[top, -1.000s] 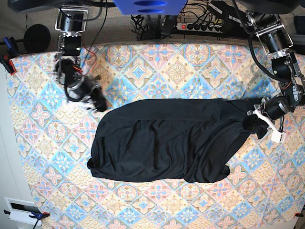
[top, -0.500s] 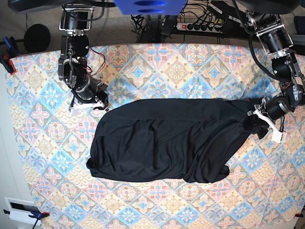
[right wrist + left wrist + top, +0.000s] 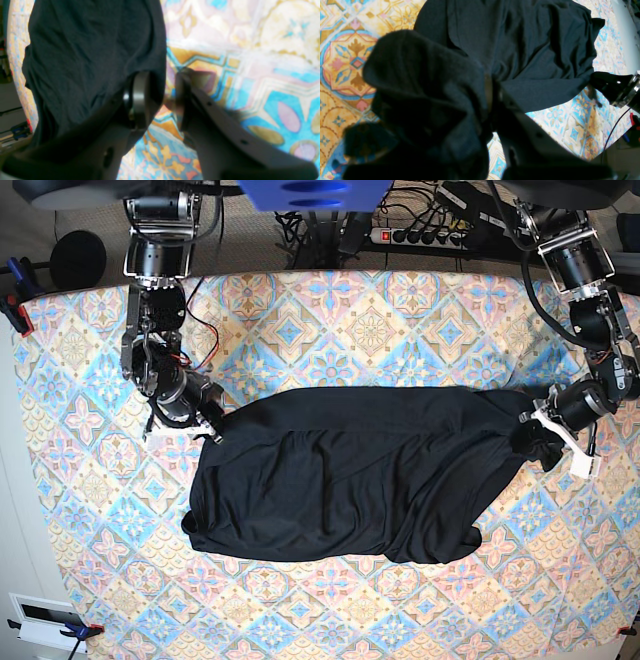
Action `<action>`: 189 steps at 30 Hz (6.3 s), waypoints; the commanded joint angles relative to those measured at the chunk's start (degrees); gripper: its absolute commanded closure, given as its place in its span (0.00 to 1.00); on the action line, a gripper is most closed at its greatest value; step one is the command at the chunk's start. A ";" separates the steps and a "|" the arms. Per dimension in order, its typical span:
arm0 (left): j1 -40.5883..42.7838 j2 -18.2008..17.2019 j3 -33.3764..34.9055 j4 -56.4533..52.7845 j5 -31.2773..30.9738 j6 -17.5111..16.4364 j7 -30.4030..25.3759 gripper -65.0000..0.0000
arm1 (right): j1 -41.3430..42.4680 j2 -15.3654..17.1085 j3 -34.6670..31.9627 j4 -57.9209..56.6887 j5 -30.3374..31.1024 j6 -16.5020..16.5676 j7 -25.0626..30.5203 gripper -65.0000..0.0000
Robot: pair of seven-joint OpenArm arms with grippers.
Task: Layout the t-shirt on the table in an organized manner, then fold the t-shirt properly
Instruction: 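Lower the right gripper and grasp the shirt's corner, then pull the shirt corners apart with both grippers to stretch it flat, then release the left gripper and raise it off the shirt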
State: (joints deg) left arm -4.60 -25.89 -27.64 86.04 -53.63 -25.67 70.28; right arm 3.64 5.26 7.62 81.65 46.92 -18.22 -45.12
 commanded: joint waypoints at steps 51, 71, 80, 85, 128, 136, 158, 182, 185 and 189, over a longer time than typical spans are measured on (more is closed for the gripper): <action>7.72 -1.58 -0.27 0.95 -1.36 -0.39 1.94 1.00 | -5.35 8.68 1.31 -2.92 16.51 5.43 -0.55 1.00; 12.29 -1.58 2.45 0.95 -1.28 -0.39 2.03 1.00 | -9.84 8.94 1.31 -2.83 16.51 5.43 -0.55 1.00; 12.82 -1.67 2.45 0.95 -1.19 -0.39 2.03 0.97 | -10.80 9.03 1.31 -2.83 16.42 5.43 -0.46 1.00; 13.61 -3.25 2.45 0.95 -1.19 -0.13 2.03 0.72 | -10.80 9.03 1.31 -2.83 16.42 5.43 -0.46 1.00; 23.72 -4.92 2.01 0.86 -9.45 -0.48 3.87 1.00 | -10.98 9.12 1.31 -2.83 16.42 5.43 -0.55 1.00; 23.90 -6.42 2.10 0.95 -9.89 -6.46 3.96 1.00 | -10.98 9.12 1.31 -2.83 16.34 5.43 -0.55 1.00; 27.85 -6.15 -21.46 0.42 -9.80 -7.34 4.22 0.32 | -10.98 9.12 1.13 -2.92 16.34 5.43 -0.55 1.00; 21.88 4.92 -28.23 -11.89 -9.89 -7.34 -4.74 0.56 | -10.98 9.12 0.95 -2.83 16.34 5.43 -0.55 1.00; 21.17 5.71 -28.32 -11.89 -9.89 -7.34 -4.65 0.55 | -10.98 9.12 0.95 -2.83 16.25 5.43 -0.55 1.00; 20.91 7.12 -28.14 -11.89 -9.89 -7.34 -4.65 0.55 | -10.98 9.12 0.95 -2.83 16.25 5.43 -0.55 1.00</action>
State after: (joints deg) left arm 16.34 -18.00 -55.46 73.32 -62.30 -32.64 66.19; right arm -6.35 13.65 8.73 79.40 66.52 -9.82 -43.97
